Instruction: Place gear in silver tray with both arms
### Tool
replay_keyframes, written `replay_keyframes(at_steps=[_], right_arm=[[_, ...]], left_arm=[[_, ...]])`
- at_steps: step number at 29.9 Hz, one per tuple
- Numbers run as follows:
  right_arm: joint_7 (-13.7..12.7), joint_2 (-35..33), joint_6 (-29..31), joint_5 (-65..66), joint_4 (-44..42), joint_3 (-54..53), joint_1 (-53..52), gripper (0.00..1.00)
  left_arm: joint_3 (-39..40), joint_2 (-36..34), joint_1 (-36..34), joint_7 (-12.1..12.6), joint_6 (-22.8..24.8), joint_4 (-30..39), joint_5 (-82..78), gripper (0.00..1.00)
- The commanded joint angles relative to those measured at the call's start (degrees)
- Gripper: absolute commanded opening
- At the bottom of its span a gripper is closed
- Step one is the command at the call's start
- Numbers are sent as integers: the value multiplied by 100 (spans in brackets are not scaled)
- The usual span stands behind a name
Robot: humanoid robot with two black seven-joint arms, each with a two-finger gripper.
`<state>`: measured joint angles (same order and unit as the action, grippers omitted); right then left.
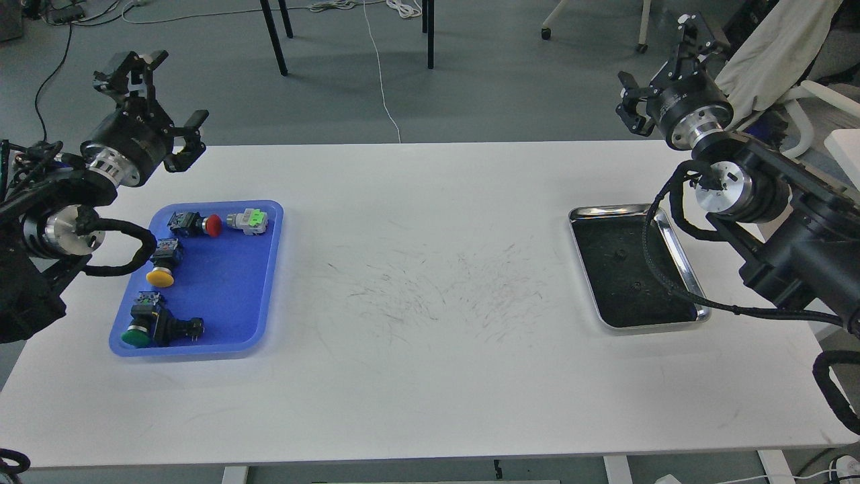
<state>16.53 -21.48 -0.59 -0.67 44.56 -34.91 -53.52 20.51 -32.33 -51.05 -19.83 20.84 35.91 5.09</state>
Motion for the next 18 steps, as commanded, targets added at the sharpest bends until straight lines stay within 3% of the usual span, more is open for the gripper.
replay_keyframes(at_steps=[1, 18], right_arm=[[-1, 4, -11, 5, 0, 19, 8, 99], [-10, 443, 41, -4, -273, 19, -35, 99]], left_arm=[[15, -124, 25, -3, 17, 109, 9, 99], [349, -256, 456, 164, 641, 180, 273, 99]])
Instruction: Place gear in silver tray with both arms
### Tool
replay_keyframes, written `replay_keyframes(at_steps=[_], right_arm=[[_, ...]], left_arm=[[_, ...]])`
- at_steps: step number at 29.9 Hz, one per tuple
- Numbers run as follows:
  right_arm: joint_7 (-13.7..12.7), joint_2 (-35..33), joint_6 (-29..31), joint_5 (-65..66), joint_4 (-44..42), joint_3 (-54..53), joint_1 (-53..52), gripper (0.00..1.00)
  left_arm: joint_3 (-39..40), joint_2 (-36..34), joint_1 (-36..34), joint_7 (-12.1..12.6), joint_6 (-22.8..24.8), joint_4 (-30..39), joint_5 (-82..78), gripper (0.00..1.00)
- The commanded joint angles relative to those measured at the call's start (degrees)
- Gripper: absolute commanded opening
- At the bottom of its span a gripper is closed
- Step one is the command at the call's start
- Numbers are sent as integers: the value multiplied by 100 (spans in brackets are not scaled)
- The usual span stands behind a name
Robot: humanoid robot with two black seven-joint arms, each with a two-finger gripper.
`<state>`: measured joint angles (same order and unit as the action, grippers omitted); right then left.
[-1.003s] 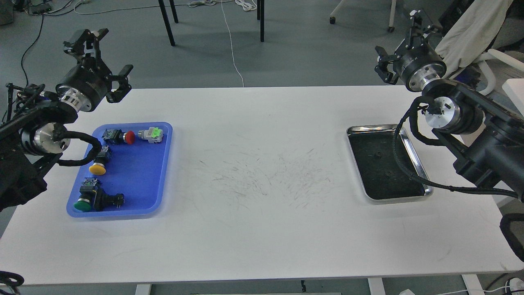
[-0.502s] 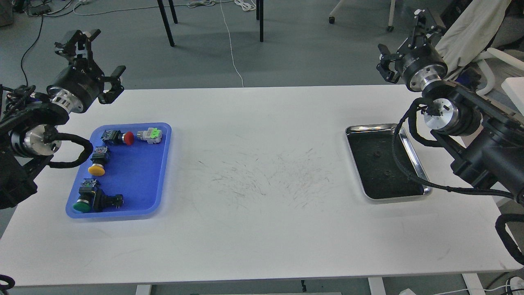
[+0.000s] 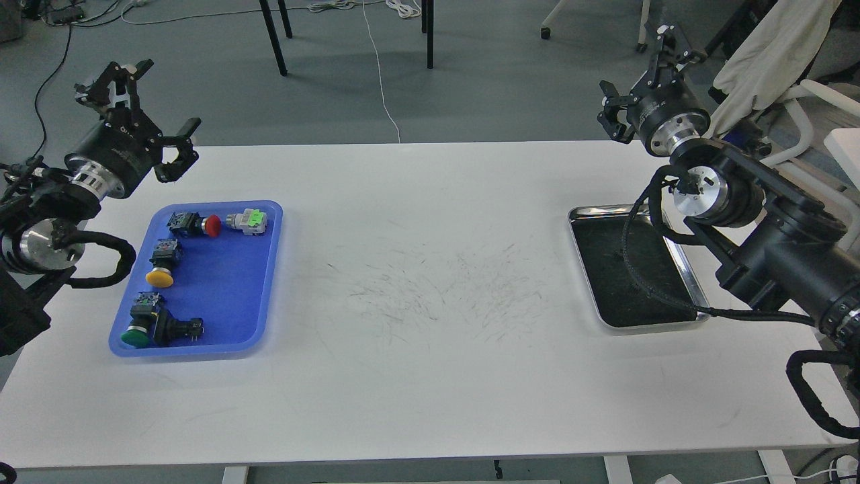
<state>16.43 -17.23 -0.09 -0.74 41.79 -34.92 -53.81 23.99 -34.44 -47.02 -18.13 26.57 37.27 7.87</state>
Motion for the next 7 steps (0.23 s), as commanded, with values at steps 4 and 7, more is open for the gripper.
replay_keyframes(at_steps=[4, 7], right_arm=[[0, 17, -9, 4, -4, 29, -7, 99], [9, 17, -27, 30, -4, 81, 2, 99]], left_arm=[[0, -81, 88, -15, 24, 43, 4, 99], [0, -72, 97, -32, -20, 43, 4, 99]])
